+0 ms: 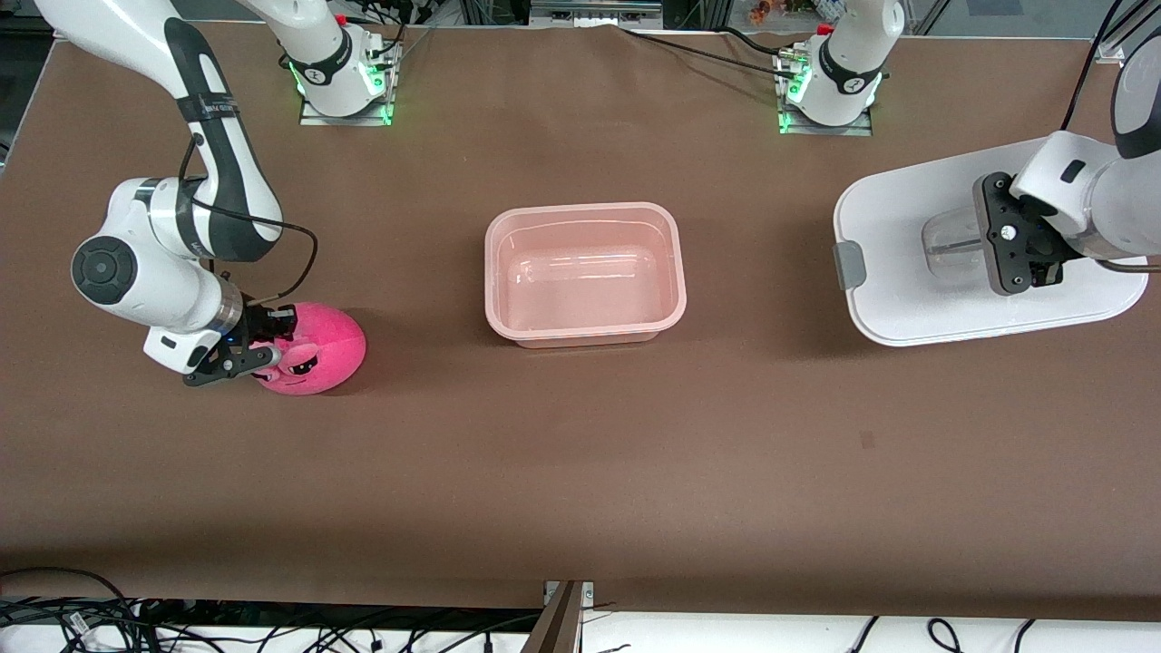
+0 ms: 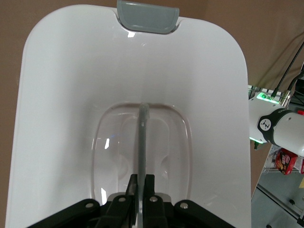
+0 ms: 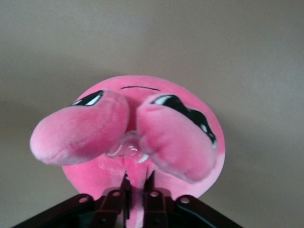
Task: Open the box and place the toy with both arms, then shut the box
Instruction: 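Lift the pink toy with the right gripper and carry it over the box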
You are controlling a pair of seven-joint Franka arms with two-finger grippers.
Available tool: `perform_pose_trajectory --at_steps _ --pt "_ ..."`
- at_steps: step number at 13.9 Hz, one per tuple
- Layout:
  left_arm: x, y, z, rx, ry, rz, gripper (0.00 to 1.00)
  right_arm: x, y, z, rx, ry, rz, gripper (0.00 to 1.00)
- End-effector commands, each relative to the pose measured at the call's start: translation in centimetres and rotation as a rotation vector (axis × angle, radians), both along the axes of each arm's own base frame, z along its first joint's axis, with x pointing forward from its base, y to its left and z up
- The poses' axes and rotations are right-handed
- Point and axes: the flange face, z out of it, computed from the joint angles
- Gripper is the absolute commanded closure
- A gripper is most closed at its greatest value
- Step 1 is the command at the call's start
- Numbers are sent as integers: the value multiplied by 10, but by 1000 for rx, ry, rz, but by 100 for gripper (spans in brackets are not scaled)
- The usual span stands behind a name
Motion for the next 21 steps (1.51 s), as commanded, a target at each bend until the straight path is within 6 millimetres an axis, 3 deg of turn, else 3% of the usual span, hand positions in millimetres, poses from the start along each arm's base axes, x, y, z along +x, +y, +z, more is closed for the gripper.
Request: perform_pose_trajectory --at_steps 1,5,7,10,14,18,21 --pt "2 7 2 15 7 -39 100 7 1 32 23 -55 80 100" --pt "4 8 -6 -12 20 -24 100 19 21 93 28 -52 153 100" --pt "3 1 -7 -14 25 -36 100 18 52 117 52 -21 290 100" --pt "3 2 -10 -19 34 -43 100 17 111 147 84 -58 430 100" --pt "3 -4 -7 -17 27 -43 100 -17 220 188 82 -40 718 100" --pt "2 -12 -8 -17 35 -55 100 -47 295 205 97 -72 950 100" --pt "0 -12 -8 -18 50 -60 100 -83 364 194 98 -64 1110 100"
